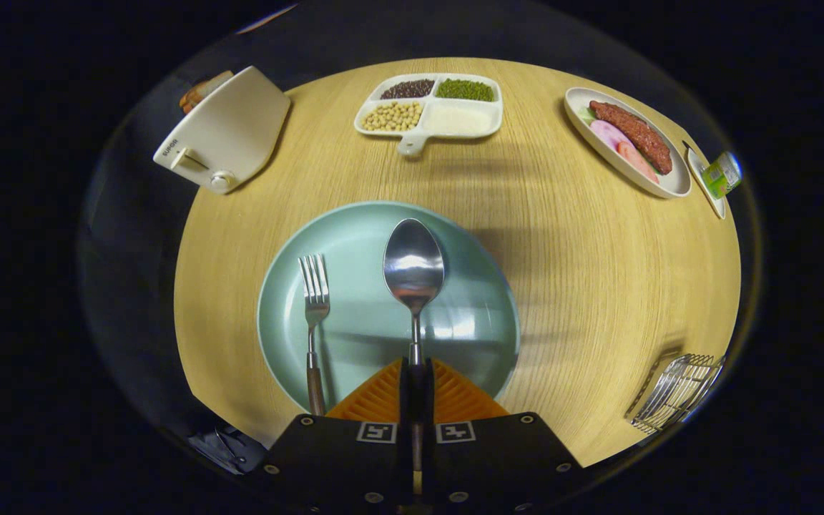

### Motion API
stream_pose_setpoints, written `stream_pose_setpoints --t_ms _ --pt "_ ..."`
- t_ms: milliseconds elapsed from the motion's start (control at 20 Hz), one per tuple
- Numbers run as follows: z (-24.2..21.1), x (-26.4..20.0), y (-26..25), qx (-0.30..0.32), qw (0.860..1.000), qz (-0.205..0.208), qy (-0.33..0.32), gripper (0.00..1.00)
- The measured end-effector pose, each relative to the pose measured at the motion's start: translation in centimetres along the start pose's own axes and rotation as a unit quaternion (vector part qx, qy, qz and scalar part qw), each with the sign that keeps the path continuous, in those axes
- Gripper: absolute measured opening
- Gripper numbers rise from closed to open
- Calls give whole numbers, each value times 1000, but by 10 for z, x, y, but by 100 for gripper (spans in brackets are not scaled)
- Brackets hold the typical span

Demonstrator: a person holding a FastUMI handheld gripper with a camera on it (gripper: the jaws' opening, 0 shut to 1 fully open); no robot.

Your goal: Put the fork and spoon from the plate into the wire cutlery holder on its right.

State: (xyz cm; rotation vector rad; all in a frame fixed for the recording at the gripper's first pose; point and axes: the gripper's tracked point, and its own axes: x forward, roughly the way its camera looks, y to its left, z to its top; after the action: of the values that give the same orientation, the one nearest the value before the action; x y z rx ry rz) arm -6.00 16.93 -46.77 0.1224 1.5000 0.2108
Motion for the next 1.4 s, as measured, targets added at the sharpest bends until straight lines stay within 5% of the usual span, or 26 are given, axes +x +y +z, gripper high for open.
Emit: stream_pose_setpoints --t_ms 350,800,1400 --pt "6 -76 -28 32 996 -9 -78 5" --pt "-8 -162 -117 79 981 -75 -160 5" --pt "-95 -166 -226 119 976 -142 -112 6"
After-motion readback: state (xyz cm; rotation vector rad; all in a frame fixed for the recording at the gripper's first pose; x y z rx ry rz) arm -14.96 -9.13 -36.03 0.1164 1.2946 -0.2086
